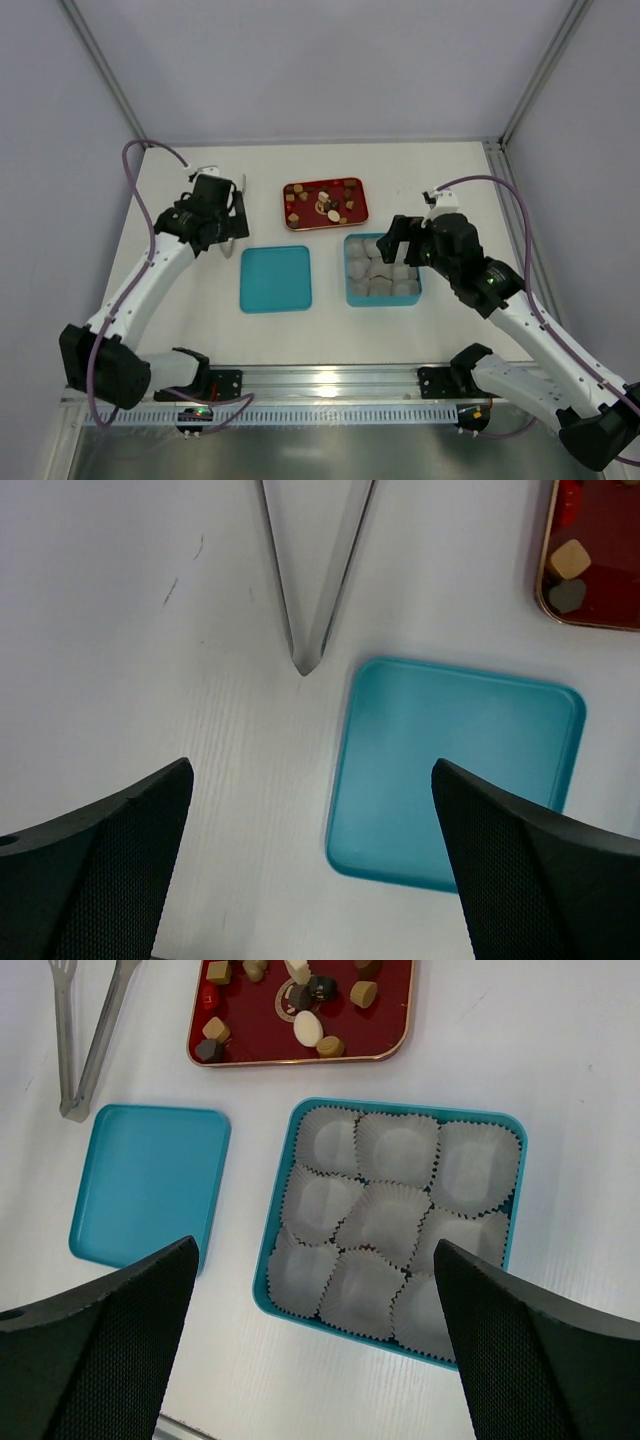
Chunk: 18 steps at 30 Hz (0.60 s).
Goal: Pack the chocolate
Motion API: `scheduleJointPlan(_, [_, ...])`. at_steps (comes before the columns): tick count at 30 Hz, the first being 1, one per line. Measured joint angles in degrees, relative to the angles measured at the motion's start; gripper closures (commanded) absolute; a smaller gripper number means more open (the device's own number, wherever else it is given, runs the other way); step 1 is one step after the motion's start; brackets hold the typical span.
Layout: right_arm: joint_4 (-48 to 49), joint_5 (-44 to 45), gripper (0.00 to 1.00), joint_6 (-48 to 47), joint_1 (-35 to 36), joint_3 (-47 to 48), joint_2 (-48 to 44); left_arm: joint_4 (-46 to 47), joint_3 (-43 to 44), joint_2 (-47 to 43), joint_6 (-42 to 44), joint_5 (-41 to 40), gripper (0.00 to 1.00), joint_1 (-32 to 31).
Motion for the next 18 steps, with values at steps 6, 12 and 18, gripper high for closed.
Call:
scheduleJointPlan(6, [0.6, -2.8, 0.00, 0.0, 0.0, 0.0, 0.1, 5.5, 3.8, 14.4, 4.2, 7.6, 0.00, 9.4])
scheduleJointPlan(12, [0.4, -3.8, 0.00, 0.0, 0.0, 0.0, -1.5, 9.6, 8.7, 25.7, 8.5, 13.9, 0.00, 15.6])
scheduleJointPlan(18, [-0.3, -3.7, 0.00, -0.2, 0.0, 0.0, -4.3, 12.2, 10.9, 33.0, 11.0, 16.0, 0.01, 16.6])
